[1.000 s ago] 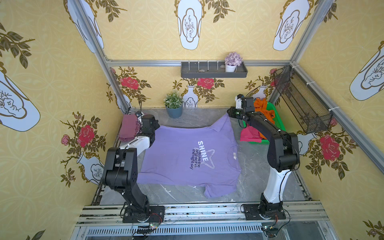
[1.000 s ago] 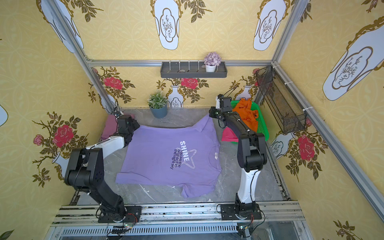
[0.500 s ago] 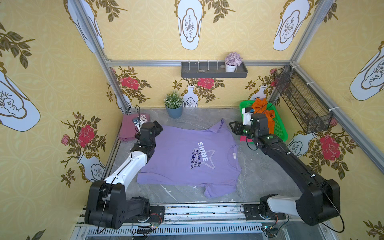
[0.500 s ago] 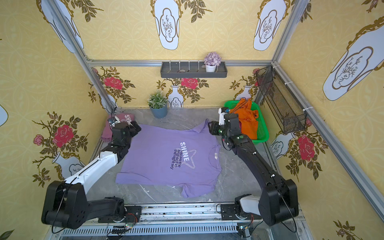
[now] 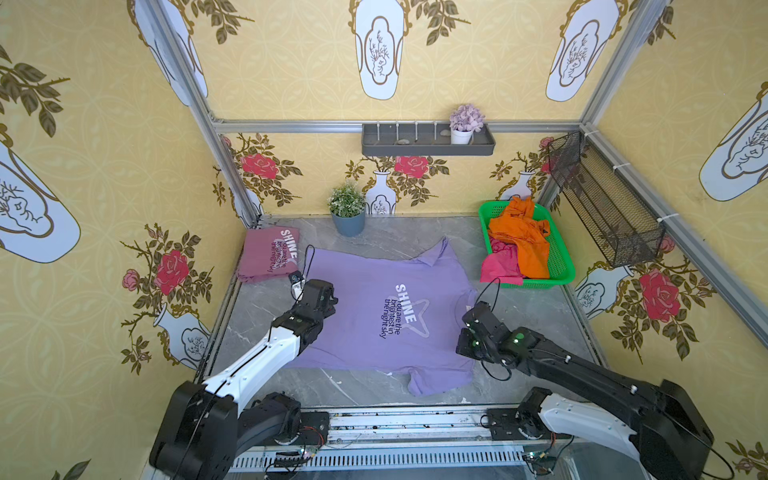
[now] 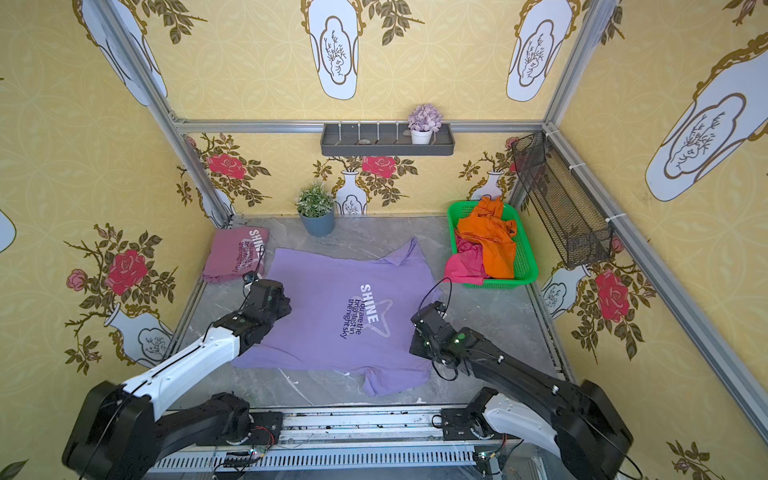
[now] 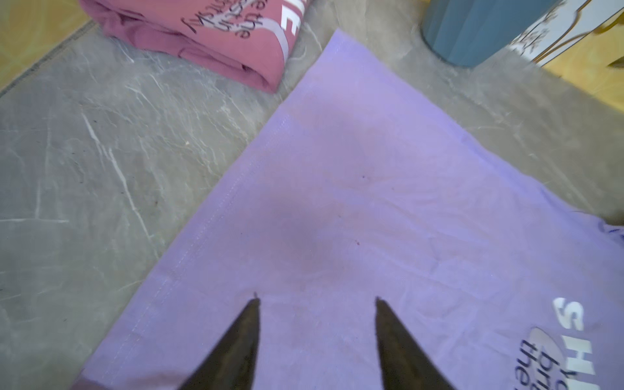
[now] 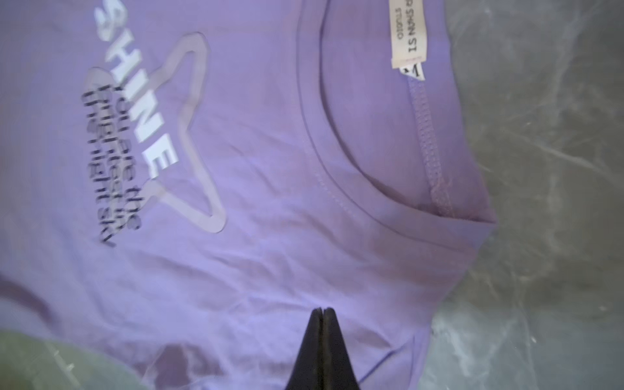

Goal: Fold and stack t-shirts
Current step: Flatten out the T-shirt at the center of the board.

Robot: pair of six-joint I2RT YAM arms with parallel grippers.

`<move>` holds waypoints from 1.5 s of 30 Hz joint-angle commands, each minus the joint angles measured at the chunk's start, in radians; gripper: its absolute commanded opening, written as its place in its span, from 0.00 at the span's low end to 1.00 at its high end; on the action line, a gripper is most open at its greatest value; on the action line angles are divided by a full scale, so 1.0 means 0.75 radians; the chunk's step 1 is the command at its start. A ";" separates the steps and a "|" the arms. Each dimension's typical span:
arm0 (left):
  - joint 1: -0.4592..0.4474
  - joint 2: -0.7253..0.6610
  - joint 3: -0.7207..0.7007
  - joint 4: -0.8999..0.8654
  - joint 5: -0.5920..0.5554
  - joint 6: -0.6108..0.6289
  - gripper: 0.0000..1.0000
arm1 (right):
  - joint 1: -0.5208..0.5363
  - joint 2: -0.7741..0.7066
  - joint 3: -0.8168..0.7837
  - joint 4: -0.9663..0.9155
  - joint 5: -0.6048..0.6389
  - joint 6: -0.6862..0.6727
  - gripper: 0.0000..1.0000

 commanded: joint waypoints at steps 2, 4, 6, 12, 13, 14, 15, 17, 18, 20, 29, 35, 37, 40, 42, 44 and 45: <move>0.008 0.261 0.075 0.084 0.085 0.022 0.00 | -0.124 0.210 -0.017 0.328 0.020 -0.024 0.00; 0.014 0.351 0.065 0.142 0.143 0.011 0.00 | -0.204 0.289 -0.028 0.440 -0.025 -0.058 0.00; 0.029 0.417 0.049 0.190 0.167 0.000 0.00 | -0.280 0.353 -0.006 0.497 -0.036 -0.112 0.00; 0.098 0.571 0.079 0.291 0.211 0.025 0.00 | -0.514 0.543 0.126 0.612 -0.113 -0.272 0.00; 0.113 0.596 0.093 0.310 0.222 0.030 0.00 | -0.538 0.571 0.151 0.618 -0.120 -0.292 0.00; 0.125 0.619 0.106 0.347 0.232 0.030 0.00 | -0.555 0.594 0.170 0.631 -0.134 -0.306 0.00; 0.140 0.645 0.129 0.362 0.232 0.030 0.00 | -0.568 0.616 0.200 0.631 -0.163 -0.319 0.00; 0.153 0.684 0.174 0.403 0.248 0.088 0.00 | -0.566 0.615 0.251 0.602 -0.208 -0.350 0.01; 0.160 0.700 0.200 0.412 0.247 0.088 0.00 | -0.553 0.580 0.263 0.581 -0.220 -0.361 0.13; 0.171 0.697 0.230 0.411 0.309 0.092 0.19 | -0.506 0.450 0.271 0.490 -0.179 -0.373 0.28; 0.097 0.165 0.078 0.232 0.279 0.075 0.99 | -0.340 -0.298 -0.047 -0.083 -0.155 -0.067 0.40; 0.036 -0.045 0.007 0.124 0.214 0.045 0.99 | -0.201 -0.442 -0.237 -0.052 -0.115 0.068 0.44; 0.035 -0.064 -0.014 0.125 0.211 0.043 0.99 | -0.200 -0.374 -0.311 0.111 -0.146 0.091 0.45; 0.034 -0.069 -0.030 0.116 0.201 0.049 0.99 | -0.195 -0.203 -0.382 0.377 -0.159 0.102 0.45; 0.033 -0.081 -0.039 0.113 0.187 0.055 0.99 | -0.187 -0.081 -0.392 0.519 -0.146 0.102 0.44; 0.033 -0.097 -0.046 0.108 0.167 0.056 0.99 | -0.165 0.021 -0.366 0.599 -0.131 0.103 0.20; 0.034 -0.102 -0.048 0.106 0.168 0.055 0.99 | -0.145 0.044 -0.345 0.602 -0.114 0.113 0.00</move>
